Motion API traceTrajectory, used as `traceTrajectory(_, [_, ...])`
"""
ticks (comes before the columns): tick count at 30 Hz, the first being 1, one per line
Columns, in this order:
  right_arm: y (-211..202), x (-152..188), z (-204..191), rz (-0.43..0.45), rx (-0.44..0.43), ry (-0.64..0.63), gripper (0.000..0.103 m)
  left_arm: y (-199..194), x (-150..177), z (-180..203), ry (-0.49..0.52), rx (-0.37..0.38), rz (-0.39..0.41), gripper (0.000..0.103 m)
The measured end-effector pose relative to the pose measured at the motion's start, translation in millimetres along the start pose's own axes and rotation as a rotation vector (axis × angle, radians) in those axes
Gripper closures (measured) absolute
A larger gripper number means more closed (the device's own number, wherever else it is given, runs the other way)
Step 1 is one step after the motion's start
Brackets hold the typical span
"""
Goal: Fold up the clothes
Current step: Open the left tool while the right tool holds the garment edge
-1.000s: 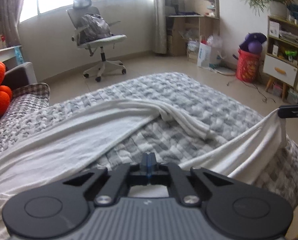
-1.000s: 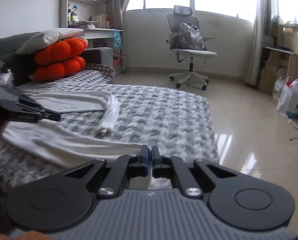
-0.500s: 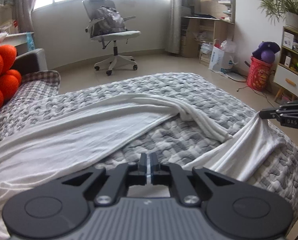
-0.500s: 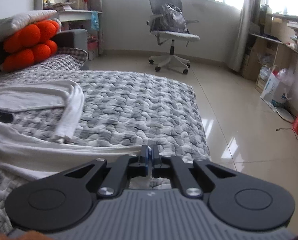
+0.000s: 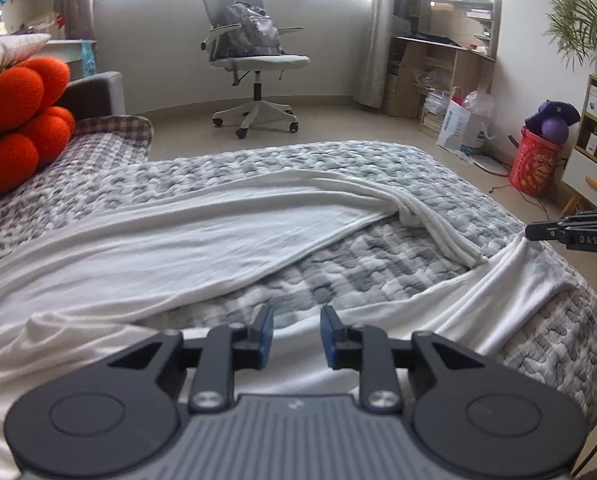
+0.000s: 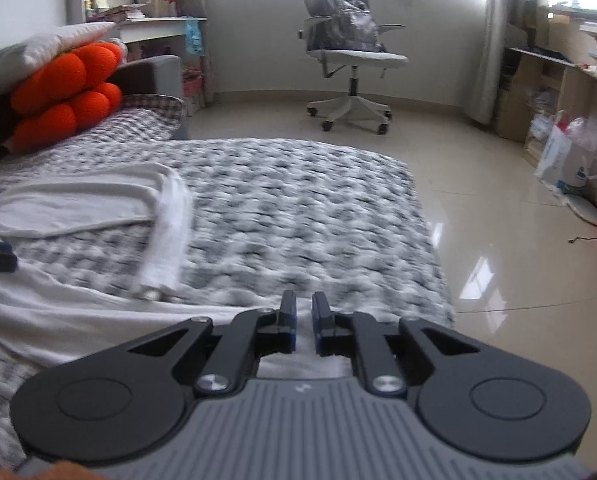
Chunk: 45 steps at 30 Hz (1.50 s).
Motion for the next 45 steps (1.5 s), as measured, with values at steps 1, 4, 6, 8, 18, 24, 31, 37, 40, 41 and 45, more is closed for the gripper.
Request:
traceTrajectory(1, [0,-3,-5,0.000,-0.020,0.006,0.089,-2,1,-2,-0.003,-0.002,0.000,0.075])
traceTrajectory(4, [4,-12,-24,-0.002,-0.100,0.031,0.087,-7,5,-8,-0.002,-0.014,-0.002,0.074])
traceTrajectory(6, [8,-17,-37,-0.003,-0.142,0.038,0.075,-12,8,-10,0.000,-0.020,-0.003,0.072])
traceTrajectory(8, [14,-24,-50,0.004,-0.163,0.029,0.061,-16,11,-12,0.006,-0.025,-0.002,0.071])
traceTrajectory(18, [44,-32,-74,-0.026,-0.116,-0.044,0.076,-22,22,-13,0.030,-0.044,-0.001,0.067])
traceTrajectory(24, [52,-31,-65,-0.031,-0.023,-0.119,0.096,-20,24,-12,0.031,-0.043,0.002,0.066])
traceTrajectory(31, [60,-50,-37,-0.008,0.145,-0.195,0.097,-18,20,-15,0.033,-0.041,0.003,0.066])
traceTrajectory(37, [79,-59,-15,-0.023,0.171,-0.166,0.097,-13,11,-26,0.025,-0.056,0.002,0.067])
traceTrajectory(40, [85,-55,-10,-0.044,0.133,-0.128,0.094,-11,7,-36,0.005,-0.055,-0.005,0.066])
traceTrajectory(41, [85,-54,-10,-0.043,0.112,-0.114,0.091,-10,6,-39,-0.001,-0.056,-0.009,0.067])
traceTrajectory(45, [75,-49,-9,-0.036,0.024,-0.057,0.071,-10,3,-53,-0.014,-0.071,-0.022,0.066])
Point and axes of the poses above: each gripper's, at about its wrist camera, not at the fingertips, and y roughly the way its jaws point, z to its right, x to its underside, the point moved 9 cm from there along y, roughly the way its jaws point, and after that the axes turned 7 degrees about -y, right-handed, at the moved point
